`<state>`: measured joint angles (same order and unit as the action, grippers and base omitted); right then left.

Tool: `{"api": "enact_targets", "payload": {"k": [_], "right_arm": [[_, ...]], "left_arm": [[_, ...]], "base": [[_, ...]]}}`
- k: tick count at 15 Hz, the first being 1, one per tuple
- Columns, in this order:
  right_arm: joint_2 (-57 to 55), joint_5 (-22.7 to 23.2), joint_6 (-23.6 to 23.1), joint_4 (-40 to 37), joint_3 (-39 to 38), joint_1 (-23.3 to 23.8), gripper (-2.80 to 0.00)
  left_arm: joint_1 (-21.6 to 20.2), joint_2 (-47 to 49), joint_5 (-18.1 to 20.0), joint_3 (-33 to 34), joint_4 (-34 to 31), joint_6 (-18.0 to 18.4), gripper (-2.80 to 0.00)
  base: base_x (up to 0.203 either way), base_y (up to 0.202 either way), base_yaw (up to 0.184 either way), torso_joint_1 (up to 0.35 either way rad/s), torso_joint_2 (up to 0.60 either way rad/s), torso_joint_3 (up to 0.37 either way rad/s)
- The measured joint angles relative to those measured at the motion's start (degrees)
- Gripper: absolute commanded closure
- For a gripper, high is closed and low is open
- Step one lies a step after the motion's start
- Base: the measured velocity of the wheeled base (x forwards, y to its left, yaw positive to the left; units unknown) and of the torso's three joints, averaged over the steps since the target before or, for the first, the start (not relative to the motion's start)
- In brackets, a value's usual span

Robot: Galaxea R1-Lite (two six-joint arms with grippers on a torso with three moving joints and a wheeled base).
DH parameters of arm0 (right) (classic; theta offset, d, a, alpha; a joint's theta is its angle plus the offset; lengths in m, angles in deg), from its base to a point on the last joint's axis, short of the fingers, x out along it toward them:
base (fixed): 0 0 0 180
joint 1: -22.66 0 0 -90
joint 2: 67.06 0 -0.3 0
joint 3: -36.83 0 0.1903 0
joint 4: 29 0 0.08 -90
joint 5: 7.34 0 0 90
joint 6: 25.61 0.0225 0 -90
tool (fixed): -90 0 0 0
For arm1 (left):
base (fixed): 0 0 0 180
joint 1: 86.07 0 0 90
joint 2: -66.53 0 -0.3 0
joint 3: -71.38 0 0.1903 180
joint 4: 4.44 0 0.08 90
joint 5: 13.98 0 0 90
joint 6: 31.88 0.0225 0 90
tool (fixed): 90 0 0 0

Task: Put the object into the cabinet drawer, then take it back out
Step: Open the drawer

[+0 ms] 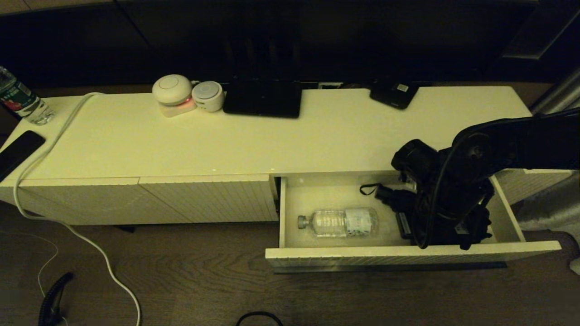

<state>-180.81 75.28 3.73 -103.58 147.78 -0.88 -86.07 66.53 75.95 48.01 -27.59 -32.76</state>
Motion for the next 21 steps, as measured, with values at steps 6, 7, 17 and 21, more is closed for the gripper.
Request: {"api": "enact_targets", "payload": {"k": [6, 7, 17, 21], "right_arm": [[1.5, 0.6, 0.02, -0.27, -5.34, -0.98, 0.0], [1.89, 0.57, 0.06, -0.24, -6.37, -1.25, 0.0], [5.35, 1.2, -0.07, -0.95, -9.55, -2.42, 0.0], [10.55, -2.62, -0.13, 1.56, -7.67, -1.76, 0.0]], "left_arm": [[0.0, 0.0, 0.02, 0.0, 0.02, 0.02, 0.0], [0.0, 0.0, 0.0, 0.0, 0.02, 0.02, 0.0], [0.0, 0.0, 0.0, 0.0, 0.02, 0.02, 0.0], [0.0, 0.0, -0.02, 0.0, -0.03, 0.02, 0.0]], "base": [[0.0, 0.0, 0.0, 0.0, 0.0, 0.0], [0.0, 0.0, 0.0, 0.0, 0.0, 0.0], [0.0, 0.0, 0.0, 0.0, 0.0, 0.0], [0.0, 0.0, 0.0, 0.0, 0.0, 0.0]]}}
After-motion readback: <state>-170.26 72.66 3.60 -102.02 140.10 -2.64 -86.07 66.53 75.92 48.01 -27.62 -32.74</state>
